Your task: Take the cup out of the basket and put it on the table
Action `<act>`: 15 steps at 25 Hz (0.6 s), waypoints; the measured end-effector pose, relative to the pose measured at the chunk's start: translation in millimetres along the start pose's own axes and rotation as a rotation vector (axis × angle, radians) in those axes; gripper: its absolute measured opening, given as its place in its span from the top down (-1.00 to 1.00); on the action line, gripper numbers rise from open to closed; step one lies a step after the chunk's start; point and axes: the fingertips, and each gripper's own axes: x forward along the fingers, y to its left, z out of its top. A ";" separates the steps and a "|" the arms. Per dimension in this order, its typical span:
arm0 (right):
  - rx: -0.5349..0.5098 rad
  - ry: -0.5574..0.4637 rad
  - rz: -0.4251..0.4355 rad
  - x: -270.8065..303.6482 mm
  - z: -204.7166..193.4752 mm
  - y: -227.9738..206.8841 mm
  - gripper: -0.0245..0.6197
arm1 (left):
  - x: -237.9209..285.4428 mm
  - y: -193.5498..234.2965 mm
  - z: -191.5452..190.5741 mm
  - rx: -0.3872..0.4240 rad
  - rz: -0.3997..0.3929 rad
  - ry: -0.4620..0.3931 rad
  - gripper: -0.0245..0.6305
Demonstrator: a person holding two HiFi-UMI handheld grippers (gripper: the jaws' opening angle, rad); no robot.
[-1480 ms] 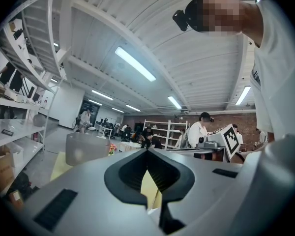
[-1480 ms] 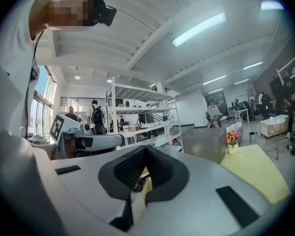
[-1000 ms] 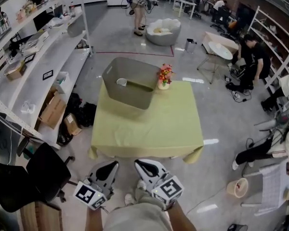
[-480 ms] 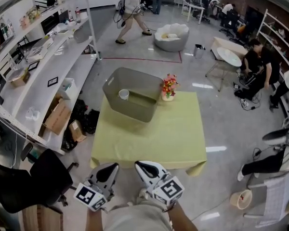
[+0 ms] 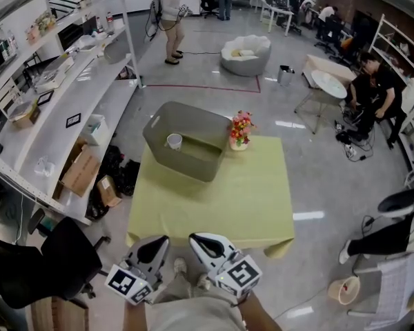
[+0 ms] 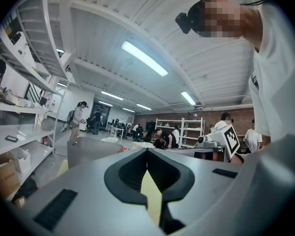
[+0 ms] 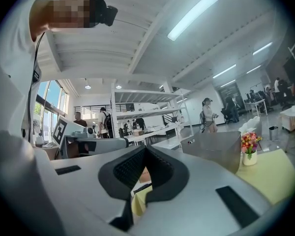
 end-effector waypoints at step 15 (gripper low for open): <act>0.002 0.013 -0.060 64.7 5.1 -39.4 0.91 | 33.5 74.2 10.6 -0.015 -0.049 -0.014 0.90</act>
